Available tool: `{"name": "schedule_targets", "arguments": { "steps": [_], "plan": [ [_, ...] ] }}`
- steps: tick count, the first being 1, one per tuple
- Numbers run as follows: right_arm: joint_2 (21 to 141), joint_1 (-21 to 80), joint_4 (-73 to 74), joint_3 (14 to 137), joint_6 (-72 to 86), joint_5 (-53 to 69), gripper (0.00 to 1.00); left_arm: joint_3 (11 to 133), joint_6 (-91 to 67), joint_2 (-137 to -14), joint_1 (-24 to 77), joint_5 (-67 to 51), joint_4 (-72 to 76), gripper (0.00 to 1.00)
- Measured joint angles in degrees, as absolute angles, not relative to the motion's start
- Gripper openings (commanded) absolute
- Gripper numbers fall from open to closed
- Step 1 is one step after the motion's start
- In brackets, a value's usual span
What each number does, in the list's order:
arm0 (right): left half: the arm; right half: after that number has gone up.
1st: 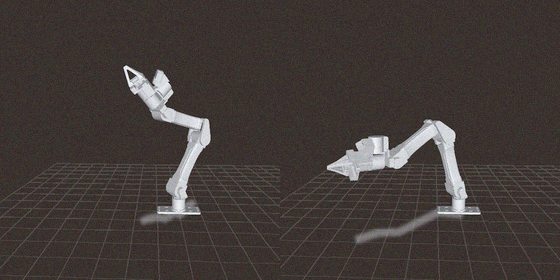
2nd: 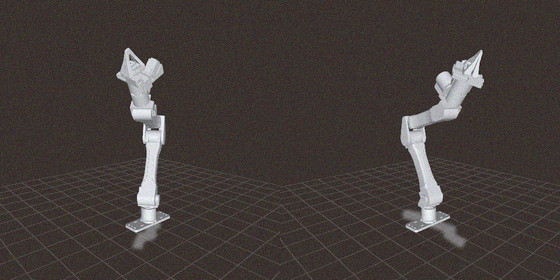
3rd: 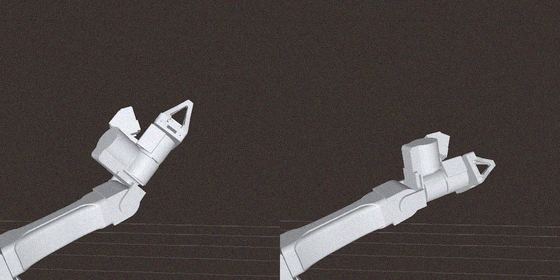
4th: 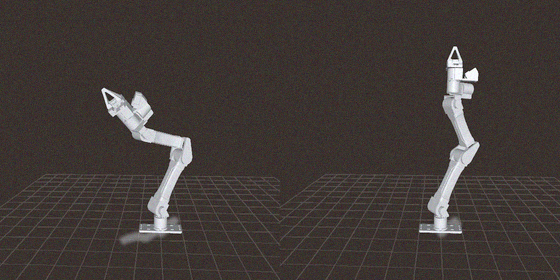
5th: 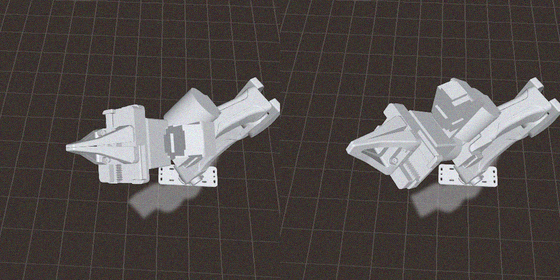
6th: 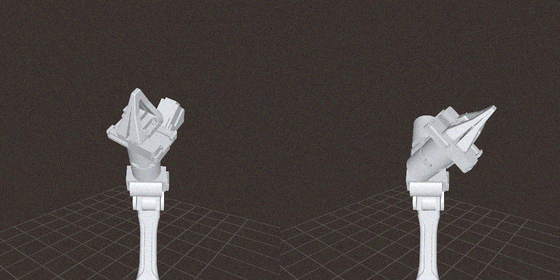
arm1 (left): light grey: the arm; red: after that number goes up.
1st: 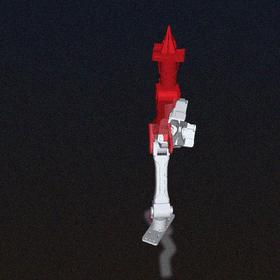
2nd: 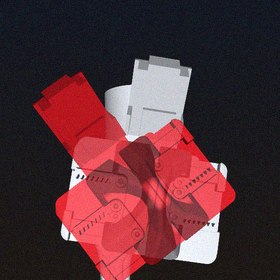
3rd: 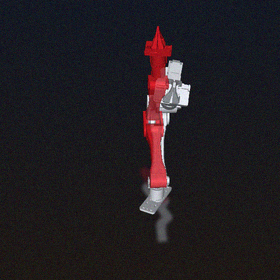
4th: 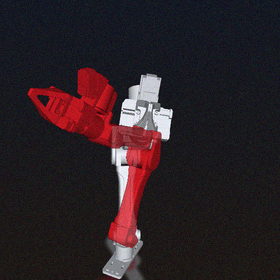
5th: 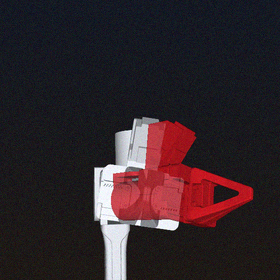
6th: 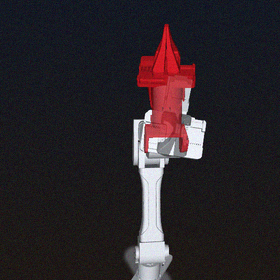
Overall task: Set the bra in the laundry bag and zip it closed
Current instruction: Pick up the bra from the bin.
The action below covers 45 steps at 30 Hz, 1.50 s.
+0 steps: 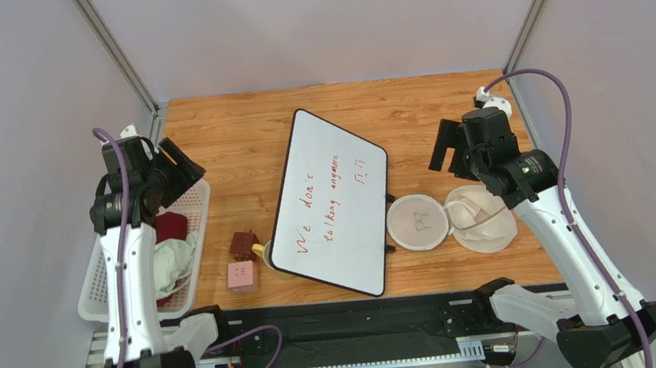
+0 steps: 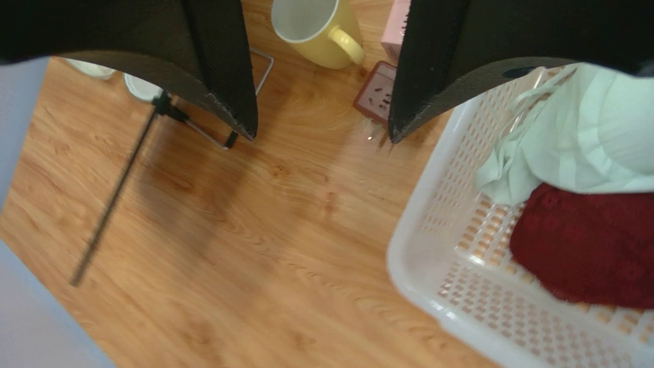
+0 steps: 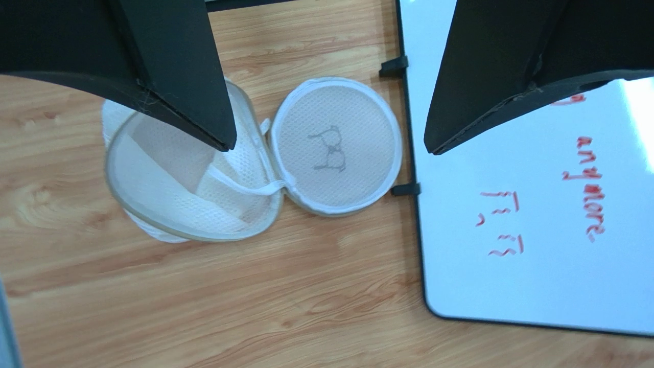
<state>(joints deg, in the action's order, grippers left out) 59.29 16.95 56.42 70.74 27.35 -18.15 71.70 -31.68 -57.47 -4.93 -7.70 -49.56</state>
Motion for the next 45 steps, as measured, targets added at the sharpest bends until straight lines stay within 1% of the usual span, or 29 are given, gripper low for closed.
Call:
{"name": "schedule_targets", "arguments": {
  "steps": [3,5,8,10,13,15,17,19,23,24,25,27,33,35,36,39,41,42,44,45],
  "plan": [
    [60.66,18.68,55.18,70.74,26.41,-13.85,1.0,70.28,-33.08,-63.18,-10.7,-7.38,-51.42,0.66],
    [62.52,18.79,54.13,70.74,25.91,-10.17,1.0,68.69,-34.57,-65.69,-12.01,-4.73,-53.39,0.67],
    [66.81,19.11,54.92,72.12,25.78,-5.54,1.0,67.96,-38.04,-67.22,-12.34,1.06,-58.76,0.68],
    [70.63,20.29,56.8,74.94,25.56,-3.92,1.0,68.27,-40.88,-67.22,-12.36,5.67,-62.22,0.7],
    [74.43,22.63,58.59,78.13,24.77,-3.36,1.0,69.28,-45.52,-68.16,-12.4,13.47,-68.73,0.7],
    [75.26,23.49,59.42,79.09,24.36,-2.42,1.0,67.99,-46.61,-68.4,-12.49,17.41,-70.04,0.7],
    [75.37,23.59,59.66,79.37,23.83,-0.8,1.0,65.56,-46.74,-68.38,-12.58,19.77,-70.65,0.74],
    [75.64,23.59,59.77,79.75,23.27,0.69,1.0,62.67,-46.09,-68.2,-12.69,21.5,-70.26,0.74],
    [77.28,23.64,59.66,81.6,22.17,2.37,1.0,57.87,-45.06,-68.16,-13.02,24.34,-69.73,0.75],
    [77.49,23.77,59.59,81.76,22.13,2.57,1.0,57.32,-44.64,-68.27,-13.1,24.82,-69.52,0.73],
    [77.58,23.88,59.51,81.76,22.11,2.85,1.0,56.9,-44.36,-68.36,-13.19,25.08,-68.93,0.67],
    [77.62,23.97,59.57,81.67,22.2,3.99,1.0,56.23,-43.42,-69.32,-13.54,25.8,-67.64,0.63],
    [78.39,23.99,59.75,82.74,22.2,5.74,1.0,55.77,-39.7,-75.81,-14.79,27.4,-62.78,0.66],
    [78.78,23.99,59.7,83.22,22.22,6.11,1.0,55.55,-38.7,-76.95,-14.87,27.42,-61.04,0.65],
    [78.87,23.99,59.72,83.31,22.24,6.22,1.0,55.55,-38.41,-77.38,-14.9,27.44,-60.4,0.62],
    [79.26,23.99,59.9,83.55,22.52,6.72,1.0,55.55,-37.3,-79.48,-15.18,27.53,-58.08,0.57],
    [79.64,23.99,60.14,83.96,22.68,6.83,1.0,55.55,-36.99,-81.32,-15.31,27.51,-57.21,0.57],
    [79.7,23.99,60.2,84.14,22.72,6.9,1.0,55.55,-36.99,-81.97,-15.35,27.46,-57.1,0.58],
    [79.72,23.99,60.51,84.53,22.96,6.96,1.0,55.35,-37.19,-82.78,-15.4,27.27,-57.08,0.63],
    [79.72,23.99,60.62,84.84,23.11,6.98,1.0,55.09,-37.39,-82.83,-15.42,27.09,-57.14,0.67]
  ]
}}
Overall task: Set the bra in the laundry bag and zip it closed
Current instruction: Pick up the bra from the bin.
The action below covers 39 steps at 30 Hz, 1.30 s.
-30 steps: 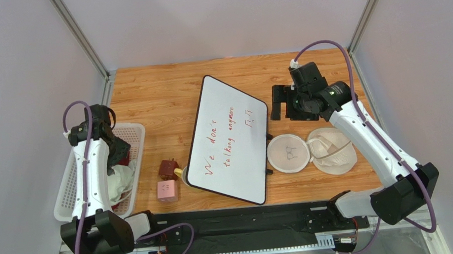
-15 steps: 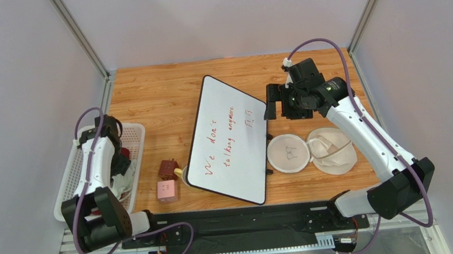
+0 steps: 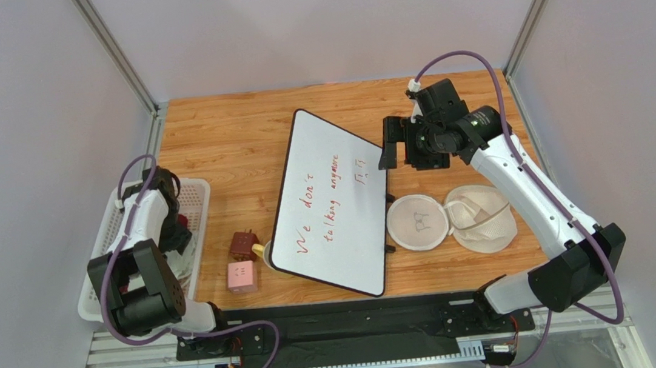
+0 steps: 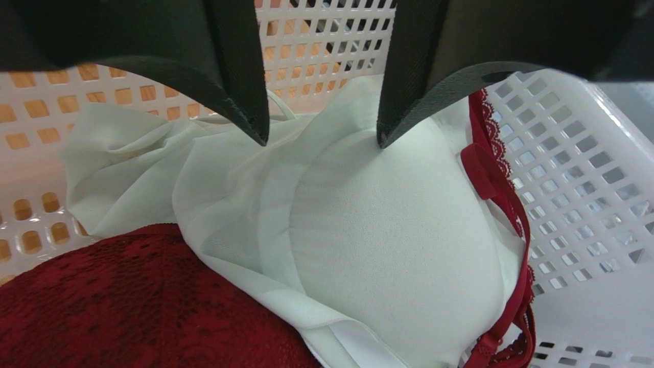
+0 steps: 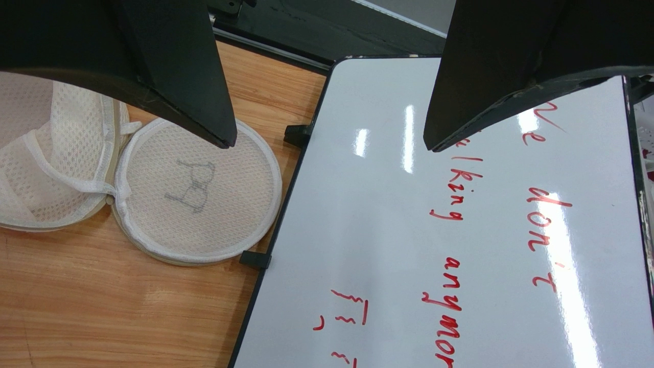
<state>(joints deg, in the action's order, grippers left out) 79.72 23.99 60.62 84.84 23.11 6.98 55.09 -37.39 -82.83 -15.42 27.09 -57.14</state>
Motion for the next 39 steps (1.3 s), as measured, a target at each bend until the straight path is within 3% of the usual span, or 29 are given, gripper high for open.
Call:
{"name": "schedule_targets", "arguments": {
  "steps": [2,5,8,9,11,16,22,27,33,39],
  "plan": [
    [79.72,23.99,60.58,85.14,23.55,6.96,1.0,54.3,-37.87,-82.81,-15.42,26.96,-57.36,0.68],
    [79.72,23.99,60.62,85.17,24.18,7.01,1.0,52.51,-38.17,-82.78,-15.42,26.83,-57.01,0.56],
    [79.72,23.99,60.62,85.17,24.73,7.03,1.0,51.51,-38.26,-83.15,-15.46,26.85,-56.88,0.31],
    [79.72,23.99,60.62,85.14,24.86,7.03,1.0,51.51,-38.48,-83.37,-15.46,26.96,-56.73,0.14],
    [79.66,23.99,60.62,85.14,25.19,7.03,1.0,51.53,-38.06,-83.53,-15.49,27.07,-56.66,0.0],
    [79.22,23.99,60.66,85.14,25.52,7.31,1.0,52.27,-38.17,-80.07,-15.51,26.85,-57.76,0.0],
    [78.46,24.08,60.84,85.1,25.74,8.78,0.99,57.65,-38.7,-66.74,-15.51,25.52,-61.89,0.0],
    [77.91,26.76,62.57,84.68,25.61,8.99,1.0,67.0,-38.68,-58.59,-15.51,25.41,-66.52,0.0],
    [77.21,32.47,64.14,84.62,24.64,8.45,1.0,80.51,-38.7,-57.49,-15.53,25.36,-72.42,0.0],
    [76.62,32.91,64.23,84.58,24.62,8.43,1.0,90.06,-38.17,-53.67,-15.55,16.19,-72.31,0.0]
  ]
}}
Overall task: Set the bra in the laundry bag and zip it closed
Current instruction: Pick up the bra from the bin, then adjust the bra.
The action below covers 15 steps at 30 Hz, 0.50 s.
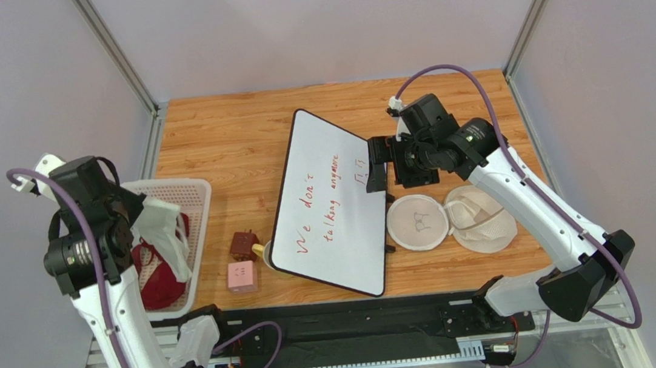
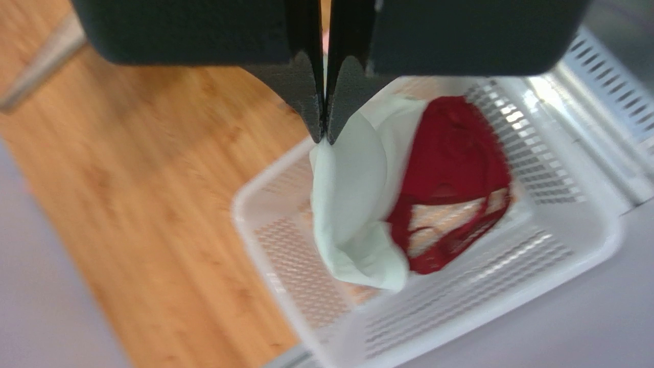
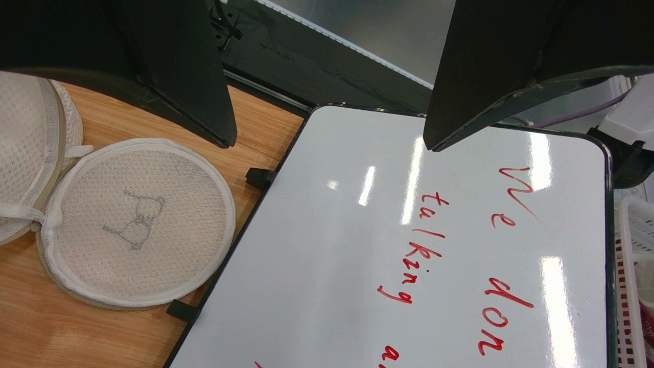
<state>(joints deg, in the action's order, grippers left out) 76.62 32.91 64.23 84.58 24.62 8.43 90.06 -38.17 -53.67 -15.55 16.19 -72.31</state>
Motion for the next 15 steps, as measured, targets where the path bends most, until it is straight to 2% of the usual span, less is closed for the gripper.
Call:
{"name": "schedule_targets", "arguments": {
  "steps": [6,13,15],
  "plan": [
    [76.38,32.93,64.38,85.19,24.67,8.4,1.0,97.76,-38.72,-54.37,-14.52,-1.28,-63.94,0.0],
    [73.67,32.91,63.42,85.84,25.58,7.99,1.0,114.26,-41.95,-66.59,-8.32,-20.21,-47.55,0.0],
    [72.77,32.91,62.48,86.54,25.65,8.12,1.0,120.05,-43.2,-71.05,-3.55,-24.27,-44.23,0.0]
  ]
}}
